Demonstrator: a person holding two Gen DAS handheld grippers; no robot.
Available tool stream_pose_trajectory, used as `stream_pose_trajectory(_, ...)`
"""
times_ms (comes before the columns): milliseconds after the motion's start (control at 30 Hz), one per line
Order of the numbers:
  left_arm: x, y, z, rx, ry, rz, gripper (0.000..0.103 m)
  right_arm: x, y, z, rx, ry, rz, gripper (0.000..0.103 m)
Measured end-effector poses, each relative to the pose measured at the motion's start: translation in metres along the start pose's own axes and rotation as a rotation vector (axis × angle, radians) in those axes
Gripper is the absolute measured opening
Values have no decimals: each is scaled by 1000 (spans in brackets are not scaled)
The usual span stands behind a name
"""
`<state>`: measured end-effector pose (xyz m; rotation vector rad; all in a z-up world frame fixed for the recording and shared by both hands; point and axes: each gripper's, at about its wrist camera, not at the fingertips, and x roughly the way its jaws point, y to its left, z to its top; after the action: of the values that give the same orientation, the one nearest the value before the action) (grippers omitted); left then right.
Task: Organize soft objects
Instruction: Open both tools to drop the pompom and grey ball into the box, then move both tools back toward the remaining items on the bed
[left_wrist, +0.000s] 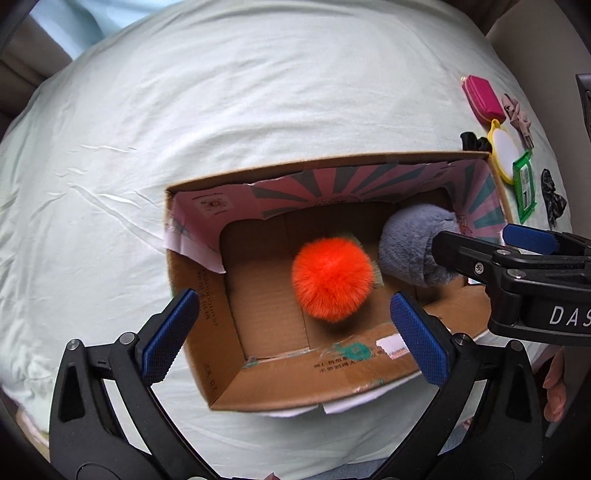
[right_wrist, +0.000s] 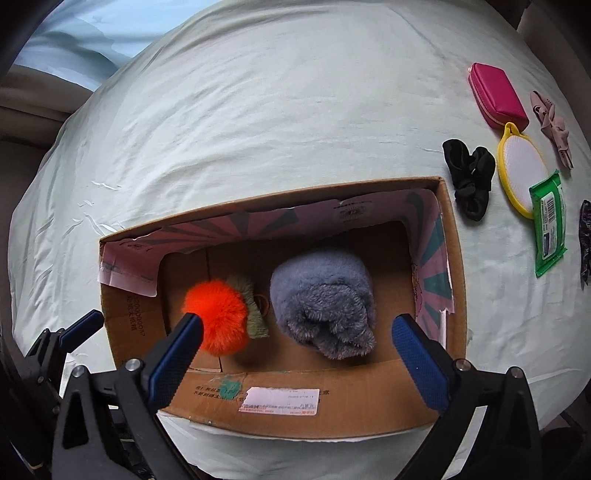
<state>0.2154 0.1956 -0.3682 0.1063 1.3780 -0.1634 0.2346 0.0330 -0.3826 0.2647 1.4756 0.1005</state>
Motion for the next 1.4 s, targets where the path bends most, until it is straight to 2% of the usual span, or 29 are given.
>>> stream_pose_trajectory(367,-94,17,-33,-49,-167,5,103,-89,17,-34,-104,-163,-55,102)
stream_pose_trajectory(500,-134,22,-49,-69,-270,21,103,-133,18,-56,-115,-278,-29,102)
stream_pose_trajectory(733,-208,18,-65,-110,-460,45,103,-214,16,-94,-147,-540,-61,102)
stream_pose_trajectory(933,-275,-9,-79,-110,-643,103,103,-269,-4,-124,-154,-720,-106,102)
stream_pose_trajectory(1067,-306,-35,-92,-142,-726,135,103,-298,-22,-144,-167,-817,-129,102)
stream_pose_trajectory(1200,-317,-64,-98,-180,-743,125,103,-317,-50,-156,-181,-866,-144,102)
stream_pose_trajectory(1400,-312,-123,-86,-166,-741,133,103,-333,-104,-164,-172,-896,-163,102)
